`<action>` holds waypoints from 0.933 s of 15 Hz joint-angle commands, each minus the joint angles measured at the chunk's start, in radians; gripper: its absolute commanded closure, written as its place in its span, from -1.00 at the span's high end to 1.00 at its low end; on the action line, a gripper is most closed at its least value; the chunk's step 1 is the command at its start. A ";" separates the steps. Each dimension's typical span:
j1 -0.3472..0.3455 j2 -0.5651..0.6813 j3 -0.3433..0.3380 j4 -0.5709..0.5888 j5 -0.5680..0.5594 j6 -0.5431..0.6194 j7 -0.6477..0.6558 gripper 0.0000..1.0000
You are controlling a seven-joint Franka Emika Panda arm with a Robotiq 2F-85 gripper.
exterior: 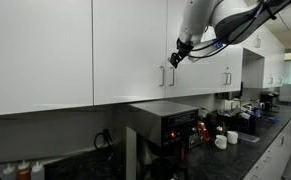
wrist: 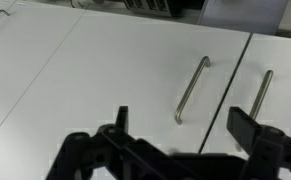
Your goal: Open the door of the kitchen cabinet
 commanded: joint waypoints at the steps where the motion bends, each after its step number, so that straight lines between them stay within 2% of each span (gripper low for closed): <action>1: 0.005 -0.012 -0.029 -0.038 -0.067 0.026 0.071 1.00; 8: 0.000 0.041 -0.092 -0.066 -0.090 0.083 0.095 1.00; 14: -0.001 0.097 -0.103 -0.032 -0.208 0.136 0.171 1.00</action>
